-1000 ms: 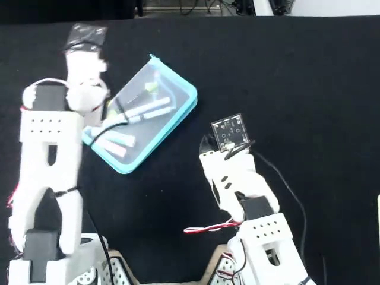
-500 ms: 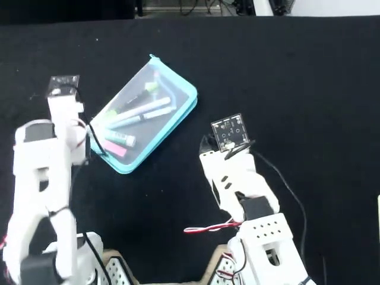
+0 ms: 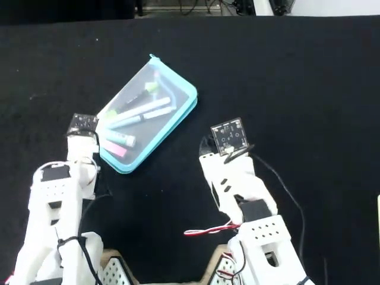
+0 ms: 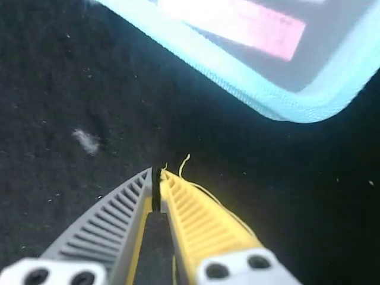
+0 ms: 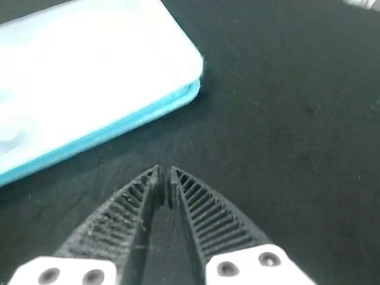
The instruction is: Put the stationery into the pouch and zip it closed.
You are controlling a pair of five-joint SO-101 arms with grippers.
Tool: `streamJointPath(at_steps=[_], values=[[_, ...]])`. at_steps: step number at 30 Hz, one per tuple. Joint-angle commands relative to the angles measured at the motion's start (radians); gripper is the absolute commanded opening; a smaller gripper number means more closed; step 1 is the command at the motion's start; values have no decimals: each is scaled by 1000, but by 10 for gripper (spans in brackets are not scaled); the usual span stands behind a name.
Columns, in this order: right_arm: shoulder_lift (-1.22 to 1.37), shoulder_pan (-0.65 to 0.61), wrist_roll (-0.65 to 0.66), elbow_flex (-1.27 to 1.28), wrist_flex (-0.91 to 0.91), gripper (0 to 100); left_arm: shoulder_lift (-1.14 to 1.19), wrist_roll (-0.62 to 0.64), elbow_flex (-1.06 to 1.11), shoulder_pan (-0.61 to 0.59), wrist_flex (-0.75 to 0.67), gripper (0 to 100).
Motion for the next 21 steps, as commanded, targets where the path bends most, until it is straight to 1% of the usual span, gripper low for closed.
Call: streamJointPath(at_steps=[1,12,16,21], values=[[-19,8,-3,5,-57,11,-48,-6,24,-8,-44,30],[-19,8,-5,54,-55,11,-193,-5,140,-4,-51,30],[-19,8,0,68,-55,11,-258,64,180,-7,-52,30],[-19,14,0,79,-26,11,-359,83,231,-7,-44,30]])
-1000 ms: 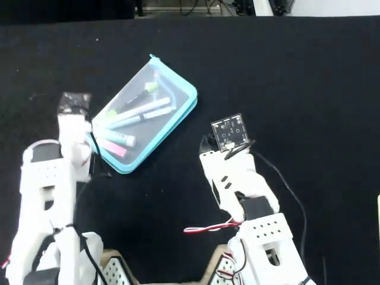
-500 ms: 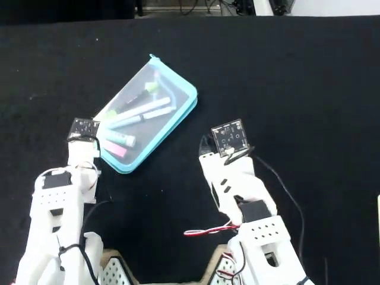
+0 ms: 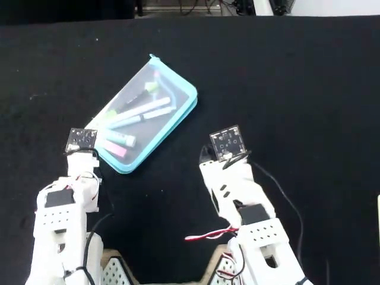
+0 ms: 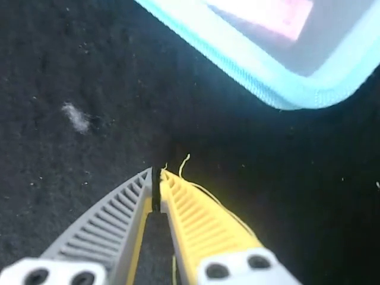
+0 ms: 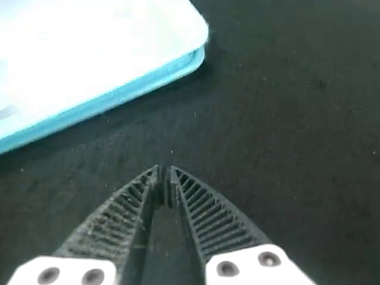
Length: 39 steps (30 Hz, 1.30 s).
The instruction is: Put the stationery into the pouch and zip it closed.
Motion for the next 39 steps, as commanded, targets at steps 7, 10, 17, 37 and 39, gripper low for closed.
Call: streamJointPath(at_steps=[7,10,17,37,39], values=[[-19,8,2,-102,219,11,-264,17,56,-5,63,30],[-19,8,2,-102,219,11,-356,17,96,-1,77,31],[-39,40,-6,-127,272,11,-545,17,131,1,176,30],[-757,44,-6,33,661,11,-802,17,193,2,304,33],[-751,44,-6,33,701,11,-802,17,213,4,285,33]])
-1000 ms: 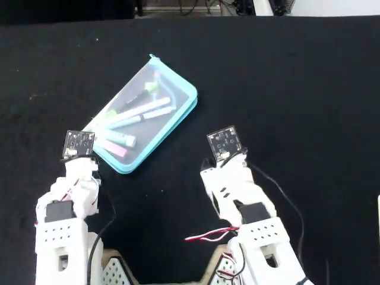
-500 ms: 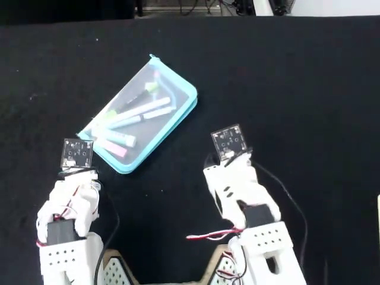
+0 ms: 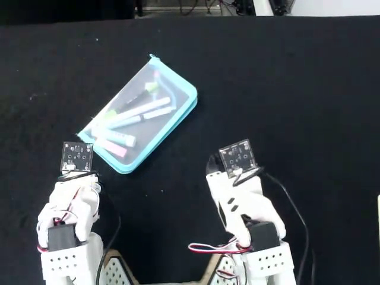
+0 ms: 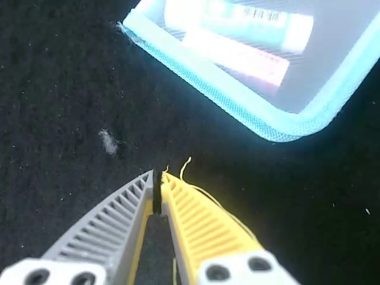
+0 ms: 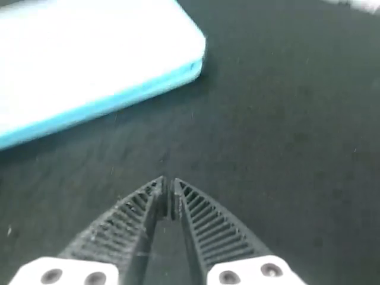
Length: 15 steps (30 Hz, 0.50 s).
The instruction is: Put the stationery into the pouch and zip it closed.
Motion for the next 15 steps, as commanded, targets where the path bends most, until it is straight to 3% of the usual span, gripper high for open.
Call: streamJointPath(at_steps=[1,6,15], values=[[-91,21,-8,-8,78,11,-9,6,22,4,-37,33],[-94,29,0,-8,272,11,-9,6,73,4,-126,33],[-96,183,0,-8,292,12,-8,2,77,125,-69,33]])
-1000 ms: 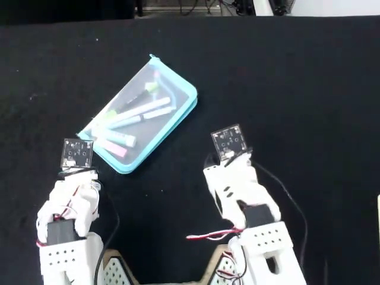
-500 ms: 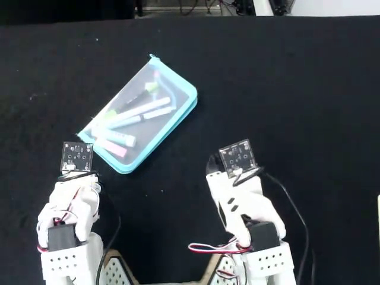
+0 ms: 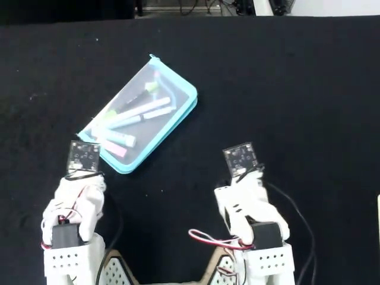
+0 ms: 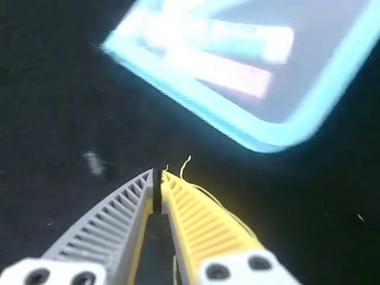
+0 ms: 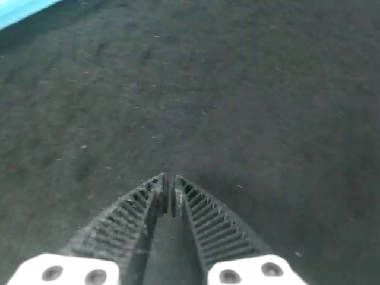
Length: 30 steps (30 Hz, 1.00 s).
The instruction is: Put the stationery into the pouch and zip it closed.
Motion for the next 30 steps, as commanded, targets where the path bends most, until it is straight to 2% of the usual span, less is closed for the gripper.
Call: streamJointPath(at_steps=[1,5,9,12,14,18,23,26,30], values=[[-94,100,0,-8,14,12,-8,2,25,48,20,33],[-93,209,-6,-8,14,12,-6,6,25,50,21,33],[-94,265,-6,-8,52,12,-5,6,25,45,21,31],[-96,264,-6,-8,147,12,-5,6,25,45,21,30],[-96,265,-8,-8,140,12,-5,5,25,45,37,30],[-96,267,-8,-8,141,12,-6,6,25,45,198,30],[-96,267,-8,-8,141,12,-8,9,25,45,198,30],[-96,267,-8,-8,141,12,-8,91,25,44,196,30],[-96,267,-8,-8,141,12,-8,296,25,44,196,30]])
